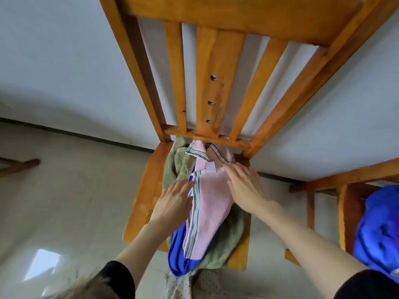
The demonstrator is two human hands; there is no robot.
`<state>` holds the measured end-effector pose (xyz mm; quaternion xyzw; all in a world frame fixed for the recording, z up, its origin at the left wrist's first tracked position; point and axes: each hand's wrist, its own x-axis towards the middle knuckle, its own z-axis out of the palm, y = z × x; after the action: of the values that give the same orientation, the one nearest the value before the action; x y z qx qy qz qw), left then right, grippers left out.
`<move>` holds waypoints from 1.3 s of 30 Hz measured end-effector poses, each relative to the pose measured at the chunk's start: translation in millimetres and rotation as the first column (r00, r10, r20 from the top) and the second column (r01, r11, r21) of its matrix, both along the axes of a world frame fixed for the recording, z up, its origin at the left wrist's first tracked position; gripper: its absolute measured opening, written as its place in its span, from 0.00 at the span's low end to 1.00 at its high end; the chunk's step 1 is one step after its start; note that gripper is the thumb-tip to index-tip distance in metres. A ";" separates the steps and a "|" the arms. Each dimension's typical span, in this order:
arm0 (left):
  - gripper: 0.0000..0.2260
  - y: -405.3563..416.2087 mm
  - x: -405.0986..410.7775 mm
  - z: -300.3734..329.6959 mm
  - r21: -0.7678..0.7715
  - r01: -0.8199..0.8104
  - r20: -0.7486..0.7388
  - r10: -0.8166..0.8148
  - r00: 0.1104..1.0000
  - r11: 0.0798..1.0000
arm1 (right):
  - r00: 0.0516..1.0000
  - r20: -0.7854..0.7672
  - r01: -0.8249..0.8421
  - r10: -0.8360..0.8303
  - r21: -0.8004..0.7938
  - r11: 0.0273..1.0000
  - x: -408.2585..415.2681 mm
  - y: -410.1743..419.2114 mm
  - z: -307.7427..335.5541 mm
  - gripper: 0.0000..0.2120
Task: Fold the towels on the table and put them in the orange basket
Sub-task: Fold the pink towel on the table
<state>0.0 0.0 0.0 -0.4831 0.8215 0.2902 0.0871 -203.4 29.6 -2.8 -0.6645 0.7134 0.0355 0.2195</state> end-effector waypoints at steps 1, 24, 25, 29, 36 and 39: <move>0.21 -8.2 -4.4 -11.7 0.001 0.008 -0.018 -0.008 1.000 1.000 | 0.998 0.020 0.052 -0.052 -0.004 0.999 -1.9 -9.6 -14.6 0.24; 0.12 -47.9 -13.4 2.9 0.044 -0.026 -0.534 0.045 0.844 0.999 | 0.972 0.227 0.000 0.056 -0.239 0.971 -1.2 -34.5 -22.8 0.08; 0.11 -49.6 -8.0 9.9 0.045 -0.044 -0.526 0.062 0.848 0.998 | 0.978 0.197 -0.027 0.075 -0.236 0.971 0.2 -38.6 -20.7 0.07; 0.04 -52.5 18.4 25.7 0.025 -0.116 -0.401 0.116 0.909 0.993 | 0.984 0.140 -0.068 0.114 -0.298 0.952 5.7 -37.5 -1.8 0.04; 0.08 -20.6 51.2 18.3 0.411 0.132 0.099 -0.188 0.977 0.902 | 0.947 0.264 -0.197 0.181 0.038 0.980 27.0 36.3 12.6 0.10; 0.10 -8.7 42.9 11.2 0.463 0.090 0.011 -0.107 0.994 0.882 | 0.980 0.134 -0.170 0.148 0.180 0.969 17.2 59.0 1.2 0.12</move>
<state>42.9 -8.7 11.2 -0.4111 0.7508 0.4636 0.2288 -186.2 88.7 -1.6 -0.6965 0.6367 0.0812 0.3207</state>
